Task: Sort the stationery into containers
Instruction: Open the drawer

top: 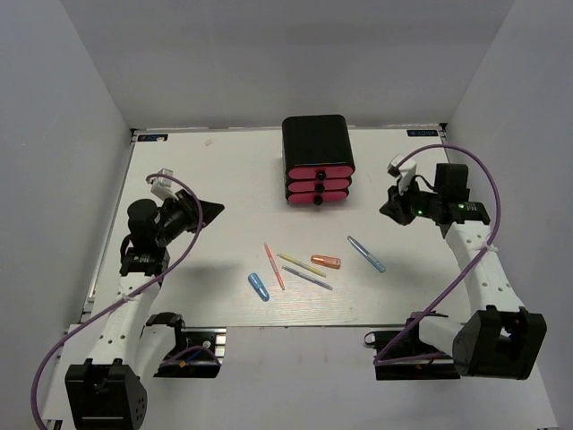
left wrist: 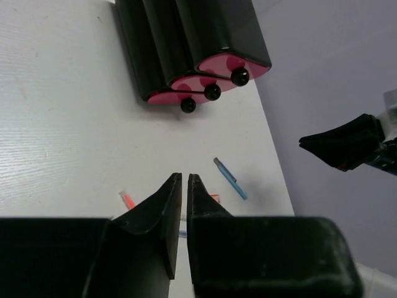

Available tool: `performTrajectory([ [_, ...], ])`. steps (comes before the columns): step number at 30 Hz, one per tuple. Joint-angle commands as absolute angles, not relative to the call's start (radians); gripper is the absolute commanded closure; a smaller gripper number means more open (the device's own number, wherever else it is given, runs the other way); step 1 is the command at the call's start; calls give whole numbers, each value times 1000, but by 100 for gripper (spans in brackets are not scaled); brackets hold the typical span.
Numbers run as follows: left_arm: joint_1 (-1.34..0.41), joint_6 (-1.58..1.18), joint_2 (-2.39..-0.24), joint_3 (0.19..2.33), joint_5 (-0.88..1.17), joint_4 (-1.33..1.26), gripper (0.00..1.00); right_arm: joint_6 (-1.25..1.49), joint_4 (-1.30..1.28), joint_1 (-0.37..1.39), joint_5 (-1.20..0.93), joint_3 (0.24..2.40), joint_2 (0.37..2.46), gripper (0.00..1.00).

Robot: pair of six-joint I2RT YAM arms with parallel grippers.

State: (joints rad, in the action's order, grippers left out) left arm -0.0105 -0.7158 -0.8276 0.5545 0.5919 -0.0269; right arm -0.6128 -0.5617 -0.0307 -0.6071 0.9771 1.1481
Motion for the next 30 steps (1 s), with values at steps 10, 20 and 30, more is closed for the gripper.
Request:
performTrajectory([
  [10,-25,-719,-857,497,632,-71,16,-51,-235,225,-641,900,1259,23],
  [20,-25,-719,-838,485,604,-15,15,385,-126,314,-373,1139,1508,24],
  [30,-25,-719,-847,476,604,-25,15,529,-52,379,-321,1197,1595,54],
])
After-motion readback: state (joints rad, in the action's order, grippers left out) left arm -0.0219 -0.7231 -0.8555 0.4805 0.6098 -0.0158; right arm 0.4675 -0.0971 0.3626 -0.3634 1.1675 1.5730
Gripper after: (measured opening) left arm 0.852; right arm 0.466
